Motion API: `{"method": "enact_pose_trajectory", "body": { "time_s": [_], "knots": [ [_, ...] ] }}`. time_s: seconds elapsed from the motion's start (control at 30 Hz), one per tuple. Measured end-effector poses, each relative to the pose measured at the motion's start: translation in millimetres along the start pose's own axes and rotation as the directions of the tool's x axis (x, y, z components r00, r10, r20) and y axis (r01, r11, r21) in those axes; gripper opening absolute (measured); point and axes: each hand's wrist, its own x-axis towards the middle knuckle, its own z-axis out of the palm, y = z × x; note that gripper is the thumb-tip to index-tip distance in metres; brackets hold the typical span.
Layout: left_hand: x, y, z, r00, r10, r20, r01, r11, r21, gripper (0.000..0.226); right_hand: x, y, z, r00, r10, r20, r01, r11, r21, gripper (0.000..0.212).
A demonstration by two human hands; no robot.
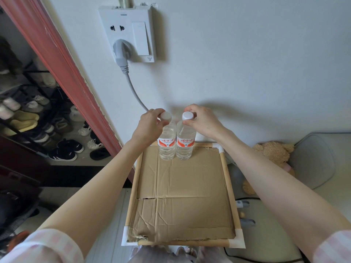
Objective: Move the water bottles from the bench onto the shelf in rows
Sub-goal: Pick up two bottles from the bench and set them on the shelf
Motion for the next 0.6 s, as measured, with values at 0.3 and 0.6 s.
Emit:
{"method": "enact_pose_trajectory", "body": {
  "time_s": [0.3, 0.6],
  "knots": [
    [0, 3, 5, 1.0, 0.012, -0.001, -0.012, 1.0, 0.001, 0.013, -2, 4, -2, 0.998, -0.054, -0.024, 0.053, 0.998, -0.033, 0.03],
    [1, 2, 9, 0.999, 0.038, -0.001, -0.038, 0.999, -0.01, 0.016, -5, 9, -4, 0.998, -0.048, -0.038, 0.047, 0.998, -0.035, 0.03]
  ]
}}
